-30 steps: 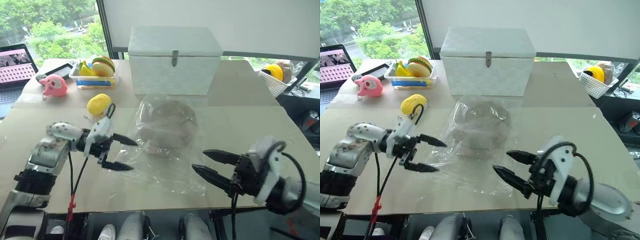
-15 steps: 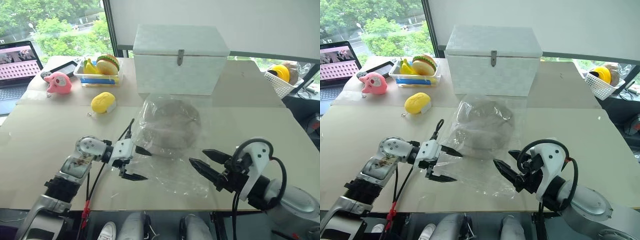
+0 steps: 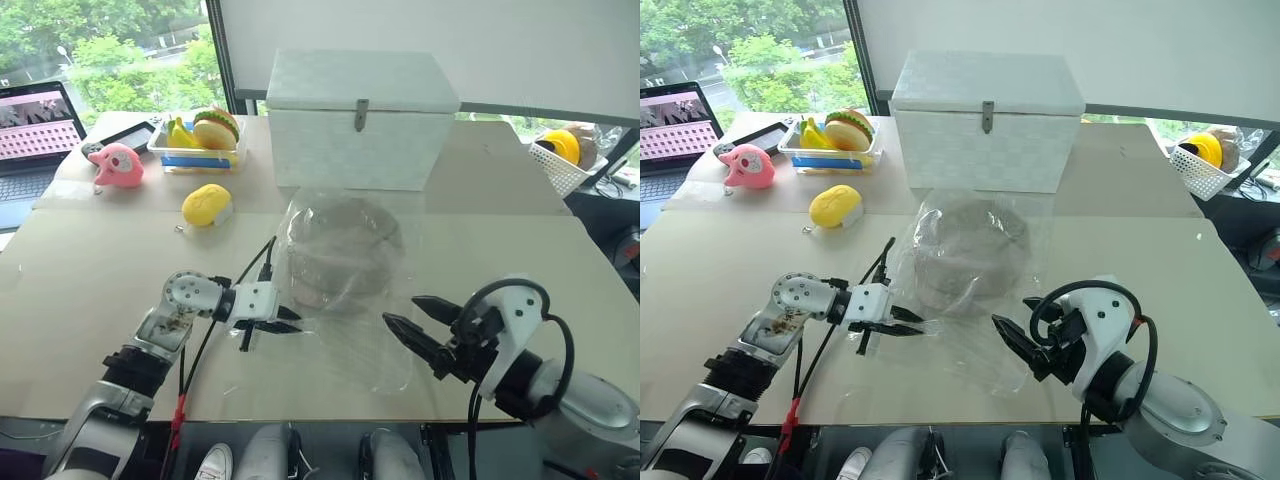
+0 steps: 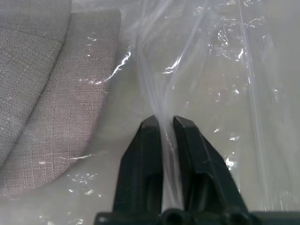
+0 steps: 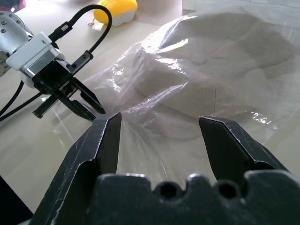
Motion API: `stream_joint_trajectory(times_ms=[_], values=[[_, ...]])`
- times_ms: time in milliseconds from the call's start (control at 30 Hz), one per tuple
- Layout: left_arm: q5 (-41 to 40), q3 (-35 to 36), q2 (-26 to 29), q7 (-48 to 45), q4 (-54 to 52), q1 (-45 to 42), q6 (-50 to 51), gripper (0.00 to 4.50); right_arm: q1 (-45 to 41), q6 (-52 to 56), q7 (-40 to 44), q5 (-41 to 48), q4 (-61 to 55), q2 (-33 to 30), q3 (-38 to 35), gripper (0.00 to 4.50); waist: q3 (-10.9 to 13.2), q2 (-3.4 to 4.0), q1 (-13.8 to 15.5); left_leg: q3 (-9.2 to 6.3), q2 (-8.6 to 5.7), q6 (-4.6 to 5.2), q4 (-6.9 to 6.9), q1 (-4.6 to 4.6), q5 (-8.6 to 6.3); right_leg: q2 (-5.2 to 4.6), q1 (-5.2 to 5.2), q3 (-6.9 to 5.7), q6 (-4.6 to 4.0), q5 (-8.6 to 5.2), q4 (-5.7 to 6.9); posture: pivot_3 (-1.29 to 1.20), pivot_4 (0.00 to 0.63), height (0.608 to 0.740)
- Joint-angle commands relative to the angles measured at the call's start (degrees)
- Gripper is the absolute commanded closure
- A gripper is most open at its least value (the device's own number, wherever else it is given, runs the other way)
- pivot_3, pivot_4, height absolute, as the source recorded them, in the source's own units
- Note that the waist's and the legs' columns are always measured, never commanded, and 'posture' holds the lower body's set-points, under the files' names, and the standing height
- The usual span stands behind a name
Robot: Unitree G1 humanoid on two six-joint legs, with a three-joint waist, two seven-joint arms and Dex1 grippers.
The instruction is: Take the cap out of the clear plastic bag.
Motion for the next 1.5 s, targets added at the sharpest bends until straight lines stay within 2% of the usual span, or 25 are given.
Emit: stream_joint_trajectory(times_ms=[33,267,400,500,633,700,833,967,1067,1233,1367,1433,1500], values=[[-1.8,1.1,-2.2,1.7,-0.3,-2.5,1.6,3.92,-0.8,0.3,-0.9,-1.4,-1.5,0.7,0.2,0.85,0.0,0.0,0.1,0.0,0.0,0.0,0.01,0.0,0.0,0.0,0.0,0.0,0.01,0.0,0.0,0.0,0.15,0.723],[-5.4,4.0,-6.2,4.3,1.3,-8.6,8.3,3.92,-2.6,0.6,-2.1,-1.4,-1.3,2.6,2.6,0.85,0.0,-0.02,0.0,-0.01,0.0,0.0,0.07,0.0,0.0,0.03,0.02,-0.01,0.03,0.01,0.03,0.0,0.15,0.723],[-6.8,5.2,-8.6,5.7,3.2,-13.0,11.8,3.92,-7.5,3.1,-2.3,-2.7,-1.0,5.0,9.4,0.85,0.0,-0.02,-0.2,0.0,0.0,-0.03,0.09,-0.01,0.02,0.05,0.03,-0.01,0.04,0.01,0.02,0.0,0.15,0.723],[-7.4,5.6,-11.1,6.8,4.8,-16.4,13.9,3.92,-15.1,6.1,-2.1,-5.3,1.2,8.0,15.4,0.85,0.0,-0.03,-0.5,0.0,-0.01,-0.03,0.12,-0.02,0.03,0.07,0.02,0.0,0.05,0.01,0.03,0.0,0.15,0.723],[-9.4,6.3,-13.6,7.8,4.9,-18.8,18.1,3.92,-22.3,11.5,-1.5,-16.6,7.4,7.4,21.0,0.85,0.0,-0.03,-0.7,0.0,-0.01,-0.01,0.29,-0.18,0.02,0.08,-0.04,-0.03,0.07,0.03,0.08,0.0,0.15,0.723],[-10.5,6.7,-14.8,8.5,4.6,-19.8,20.4,3.92,-25.1,12.3,-0.5,-25.1,11.1,7.2,25.7,0.85,0.0,-0.03,-0.7,0.01,-0.03,-0.01,0.36,-0.33,0.02,0.08,-0.21,-0.01,0.1,0.04,0.14,0.0,0.15,0.723],[-10.7,6.4,-15.4,8.5,3.6,-20.0,21.8,3.92,-29.2,12.3,-1.3,-41.6,18.7,5.5,31.8,0.85,0.0,-0.03,-0.8,0.1,-0.09,-0.09,0.46,-0.68,0.09,0.09,-0.63,0.01,0.11,0.05,0.26,0.0,0.15,0.723],[-10.8,6.6,-15.4,8.8,3.3,-19.9,22.5,3.92,-30.8,10.5,1.6,-55.5,23.3,2.1,37.9,0.85,0.0,-0.03,-0.7,0.12,-0.11,-0.09,0.5,-0.8,0.11,0.09,-0.7,-0.02,0.16,0.05,0.21,0.0,0.15,0.723],[-11.1,6.7,-15.3,9.0,2.5,-19.8,23.4,3.92,-34.0,8.7,4.4,-67.6,26.3,1.2,45.6,0.85,0.0,-0.03,-0.9,0.13,-0.1,-0.1,0.5,-0.8,0.11,0.09,-0.72,-0.01,0.18,0.05,0.21,0.0,0.15,0.723],[-11.2,6.8,-15.3,9.6,2.0,-19.5,23.9,3.92,-34.9,4.5,8.0,-78.8,29.0,4.2,50.1,0.85,0.0,-0.02,-1.3,0.14,-0.09,-0.19,0.5,-0.79,0.17,0.09,-0.74,0.01,0.18,0.04,0.22,0.0,0.15,0.723],[-11.3,6.9,-15.3,10.0,2.1,-19.5,24.0,3.92,-34.3,-1.3,9.0,-82.6,31.2,11.2,49.1,0.85,0.0,-0.03,-1.4,0.12,-0.1,-0.2,0.5,-0.79,0.17,0.1,-0.72,-0.01,0.19,0.04,0.22,0.0,0.15,0.723],[-11.3,6.9,-15.4,10.2,1.8,-19.3,24.1,3.92,-35.8,-3.7,9.5,-87.3,35.0,13.6,50.7,0.85,0.0,-0.03,-1.5,0.13,-0.1,-0.23,0.5,-0.79,0.19,0.1,-0.72,-0.02,0.19,0.04,0.22,0.0,0.15,0.723],[-11.4,6.8,-15.3,10.3,1.2,-18.9,24.3,3.92,-35.5,-5.4,8.9,-88.5,37.6,16.7,48.8,0.85,0.0,-0.03,-1.6,0.13,-0.11,-0.26,0.51,-0.79,0.21,0.1,-0.71,-0.01,0.19,0.04,0.22,0.0,0.15,0.723]])
